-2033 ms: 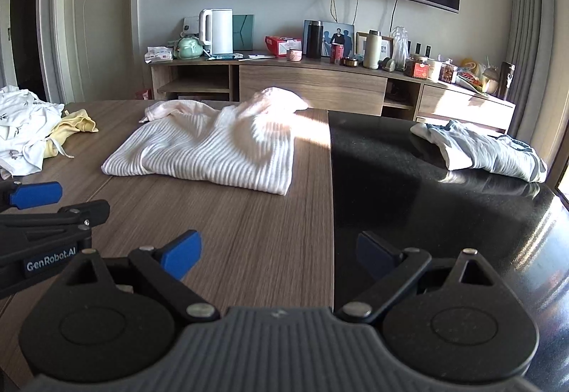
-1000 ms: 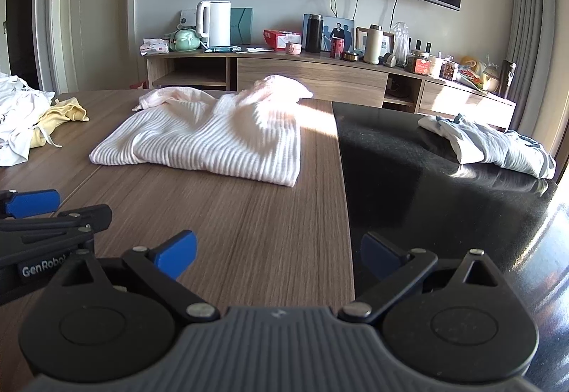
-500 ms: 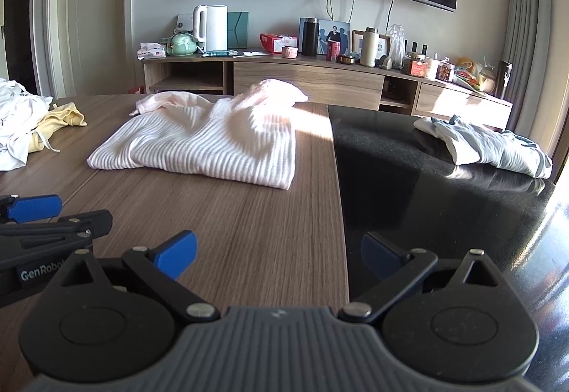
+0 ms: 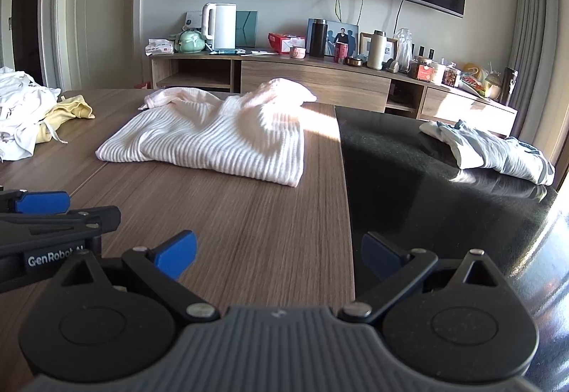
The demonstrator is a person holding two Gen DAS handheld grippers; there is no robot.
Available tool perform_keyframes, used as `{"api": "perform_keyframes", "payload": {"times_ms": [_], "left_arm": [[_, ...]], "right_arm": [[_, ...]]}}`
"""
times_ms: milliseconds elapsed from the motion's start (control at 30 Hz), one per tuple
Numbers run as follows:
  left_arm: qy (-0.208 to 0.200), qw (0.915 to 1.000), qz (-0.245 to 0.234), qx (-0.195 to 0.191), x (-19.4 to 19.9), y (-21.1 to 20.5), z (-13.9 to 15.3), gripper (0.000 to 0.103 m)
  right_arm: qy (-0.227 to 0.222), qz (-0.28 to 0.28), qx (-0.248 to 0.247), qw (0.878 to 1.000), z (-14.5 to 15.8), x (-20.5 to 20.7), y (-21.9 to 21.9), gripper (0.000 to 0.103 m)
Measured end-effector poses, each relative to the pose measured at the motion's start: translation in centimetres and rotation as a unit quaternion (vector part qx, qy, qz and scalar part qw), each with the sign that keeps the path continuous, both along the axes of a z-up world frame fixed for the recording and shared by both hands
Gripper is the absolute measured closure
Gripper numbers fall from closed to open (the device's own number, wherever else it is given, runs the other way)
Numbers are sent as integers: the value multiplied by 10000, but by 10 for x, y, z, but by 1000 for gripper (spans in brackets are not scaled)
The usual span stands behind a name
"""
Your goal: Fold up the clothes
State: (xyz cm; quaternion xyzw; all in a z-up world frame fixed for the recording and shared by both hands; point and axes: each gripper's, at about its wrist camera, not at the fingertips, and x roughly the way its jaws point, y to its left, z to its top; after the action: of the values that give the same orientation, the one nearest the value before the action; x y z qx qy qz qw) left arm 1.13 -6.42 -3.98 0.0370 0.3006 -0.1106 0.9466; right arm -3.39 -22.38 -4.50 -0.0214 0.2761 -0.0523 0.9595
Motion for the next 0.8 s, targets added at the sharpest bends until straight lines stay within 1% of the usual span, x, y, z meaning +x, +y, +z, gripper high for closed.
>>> {"api": "perform_keyframes", "payload": {"times_ms": [100, 233, 267, 400, 567, 733, 800], "left_arm": [[5, 10000, -17, 20, 2, 0, -2, 49], [49, 9999, 4, -150, 10, 6, -5, 49], [90, 9997, 44, -243, 13, 9, -6, 49], [33, 9995, -19, -322, 13, 9, -4, 49], [-6, 9998, -92, -171, 10, 0, -1, 49], [-42, 9999, -76, 137, 7, -8, -2, 48], [7, 10000, -71, 33, 8, -6, -2, 48]], "right_arm": [[9, 26, -23, 10000, -2, 1, 2, 2], [-59, 62, -28, 10000, -5, 5, 4, 2], [-66, 51, -24, 10000, -5, 6, 4, 2], [-88, -9, 60, 9999, -7, 9, 2, 2], [-150, -44, 67, 9999, -5, 9, 1, 2], [-151, -96, 44, 9998, -5, 9, -2, 2], [-146, -116, 63, 9998, -6, 9, -3, 2]]}}
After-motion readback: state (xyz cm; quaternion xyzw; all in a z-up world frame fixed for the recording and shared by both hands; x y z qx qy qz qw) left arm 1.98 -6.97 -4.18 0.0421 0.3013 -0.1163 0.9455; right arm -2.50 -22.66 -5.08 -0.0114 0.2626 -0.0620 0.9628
